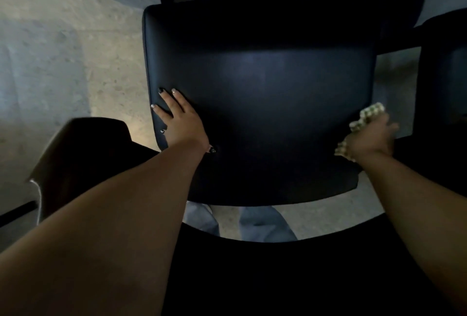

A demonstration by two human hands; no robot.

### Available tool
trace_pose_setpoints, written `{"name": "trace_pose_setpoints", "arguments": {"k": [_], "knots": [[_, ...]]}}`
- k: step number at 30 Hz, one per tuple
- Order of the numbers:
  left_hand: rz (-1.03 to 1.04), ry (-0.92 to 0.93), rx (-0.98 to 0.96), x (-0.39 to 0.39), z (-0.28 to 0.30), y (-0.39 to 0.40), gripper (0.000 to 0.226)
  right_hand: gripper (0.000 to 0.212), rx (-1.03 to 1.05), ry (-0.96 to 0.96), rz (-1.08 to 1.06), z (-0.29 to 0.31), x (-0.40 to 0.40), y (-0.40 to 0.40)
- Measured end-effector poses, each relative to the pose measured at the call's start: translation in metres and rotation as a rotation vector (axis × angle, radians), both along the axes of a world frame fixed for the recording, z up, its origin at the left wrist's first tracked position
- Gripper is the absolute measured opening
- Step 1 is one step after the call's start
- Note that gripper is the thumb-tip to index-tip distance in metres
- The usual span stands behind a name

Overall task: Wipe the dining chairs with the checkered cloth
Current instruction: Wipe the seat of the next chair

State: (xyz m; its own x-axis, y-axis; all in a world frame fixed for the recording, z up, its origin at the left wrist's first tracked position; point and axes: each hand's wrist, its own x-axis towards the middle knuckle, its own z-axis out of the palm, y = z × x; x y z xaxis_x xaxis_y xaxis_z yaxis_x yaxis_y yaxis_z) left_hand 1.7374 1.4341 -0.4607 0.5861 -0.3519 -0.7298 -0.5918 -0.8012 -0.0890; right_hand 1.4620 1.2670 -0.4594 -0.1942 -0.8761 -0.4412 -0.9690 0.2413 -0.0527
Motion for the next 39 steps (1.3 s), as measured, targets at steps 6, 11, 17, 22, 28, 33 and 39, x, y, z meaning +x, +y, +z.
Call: {"name": "trace_pose_setpoints", "arguments": {"k": [6, 11, 17, 22, 28, 33, 39], "knots": [[0.003, -0.036, -0.028, -0.001, -0.006, 0.001, 0.126, 0.073, 0.170, 0.008, -0.087, -0.021, 0.038, 0.085], [0.029, -0.050, -0.039, -0.001, -0.006, 0.001, 0.119, 0.088, 0.457, -0.182, -0.085, -0.010, 0.104, 0.185], [0.028, -0.005, -0.011, 0.000, -0.001, 0.000, 0.136, 0.035, 0.432, -0.309, 0.031, -0.001, 0.134, 0.150], [0.063, -0.030, -0.034, -0.001, -0.002, -0.003, 0.113, 0.033, -0.282, -0.312, 0.040, 0.009, 0.122, -0.004], [0.082, -0.024, -0.004, -0.004, -0.007, -0.006, 0.114, 0.055, -0.287, -0.168, -0.185, -0.034, 0.140, -0.091], [0.056, -0.073, 0.019, -0.005, -0.012, -0.007, 0.094, 0.041, -0.350, -0.306, 0.323, -0.042, 0.198, -0.020], [0.011, 0.058, 0.208, 0.013, -0.006, -0.015, 0.107, 0.049, 0.062, -0.497, 0.993, -0.024, 0.196, 0.070]]}}
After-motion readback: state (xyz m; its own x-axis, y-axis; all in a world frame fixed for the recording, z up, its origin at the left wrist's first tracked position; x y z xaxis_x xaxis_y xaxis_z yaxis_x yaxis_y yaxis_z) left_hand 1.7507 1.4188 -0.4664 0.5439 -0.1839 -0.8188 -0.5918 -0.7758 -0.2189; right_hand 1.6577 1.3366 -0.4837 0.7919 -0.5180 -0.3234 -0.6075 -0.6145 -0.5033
